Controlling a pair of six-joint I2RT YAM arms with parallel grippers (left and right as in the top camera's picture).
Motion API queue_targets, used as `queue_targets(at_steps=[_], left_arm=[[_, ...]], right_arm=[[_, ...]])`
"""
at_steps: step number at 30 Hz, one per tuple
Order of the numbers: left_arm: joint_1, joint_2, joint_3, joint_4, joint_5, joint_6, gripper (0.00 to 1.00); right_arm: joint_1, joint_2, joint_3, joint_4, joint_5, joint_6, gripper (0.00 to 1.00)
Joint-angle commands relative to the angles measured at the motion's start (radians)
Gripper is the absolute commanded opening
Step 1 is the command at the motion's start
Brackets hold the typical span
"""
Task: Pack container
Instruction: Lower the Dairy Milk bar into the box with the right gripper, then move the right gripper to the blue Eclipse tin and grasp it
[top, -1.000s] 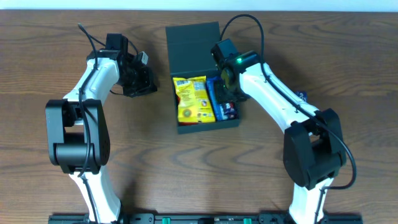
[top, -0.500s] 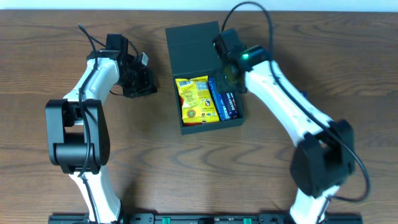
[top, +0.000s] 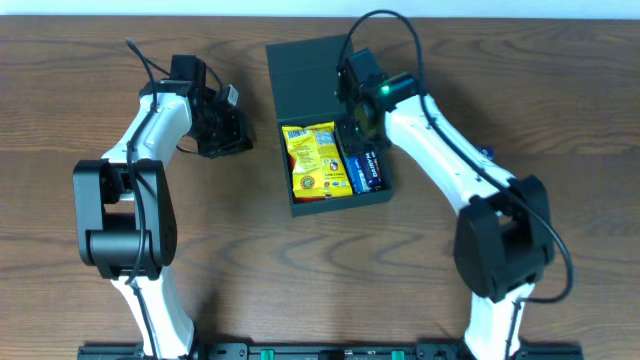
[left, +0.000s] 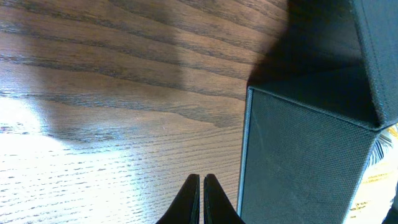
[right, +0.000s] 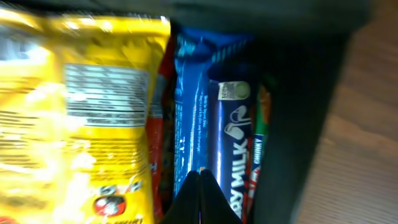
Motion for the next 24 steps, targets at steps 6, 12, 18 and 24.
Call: queue_targets(at_steps=[6,12,18,24], left_arm=[[0.0,0.014,0.01,-0.006,-0.001,0.014,0.06],[0.0,0.014,0.01,-0.008,-0.001,0.014,0.06],[0.0,0.014,0.01,-0.007,-0.001,0.014,0.06],[0.0,0.014,0.01,-0.007,-0.003,0.015,0.06]], right_arm=[[0.008,0.078,-0.006,0.015,0.024,-0.042,0.01],[0.008,0.105,-0.007,0.015,0.086,-0.048,0.01],[0.008,0.105,-0.007,0.01,0.137,-0.018,0.01],[0.003,0.045,0.031,-0.017,0.015,-0.019,0.01]])
